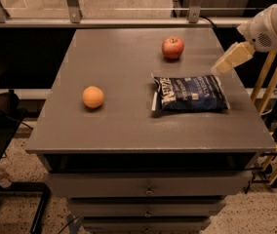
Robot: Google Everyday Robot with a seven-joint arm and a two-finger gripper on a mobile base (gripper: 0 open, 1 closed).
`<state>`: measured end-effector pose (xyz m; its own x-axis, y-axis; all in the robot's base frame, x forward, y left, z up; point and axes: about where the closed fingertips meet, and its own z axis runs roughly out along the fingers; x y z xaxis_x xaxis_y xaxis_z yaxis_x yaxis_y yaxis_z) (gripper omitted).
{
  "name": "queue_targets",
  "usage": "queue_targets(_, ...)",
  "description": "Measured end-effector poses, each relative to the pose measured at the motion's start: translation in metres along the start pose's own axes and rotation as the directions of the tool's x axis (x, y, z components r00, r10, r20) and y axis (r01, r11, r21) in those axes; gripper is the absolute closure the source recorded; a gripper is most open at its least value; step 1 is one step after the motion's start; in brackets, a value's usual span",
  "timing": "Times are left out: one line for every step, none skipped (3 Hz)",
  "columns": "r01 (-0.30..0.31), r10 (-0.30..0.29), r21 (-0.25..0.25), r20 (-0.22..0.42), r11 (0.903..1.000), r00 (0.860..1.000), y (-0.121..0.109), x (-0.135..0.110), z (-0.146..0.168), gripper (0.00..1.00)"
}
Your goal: Pick apple
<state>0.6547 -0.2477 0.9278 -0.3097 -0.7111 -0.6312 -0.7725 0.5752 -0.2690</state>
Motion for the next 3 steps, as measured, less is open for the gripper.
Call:
queue_targets(-0.056,0.055,0.031,0.047,0.9979,0.997,-0.019,-0.027,0.037,0.00)
queue_targets(-0.136,0.132,0.068,0.066,0.9884,0.989,-0.028,-0.048,0.066,0.00)
queue_targets(-0.180,0.177,0.033,0.086,0.9830,0.980,-0.026,-0.066,0.100,0.00)
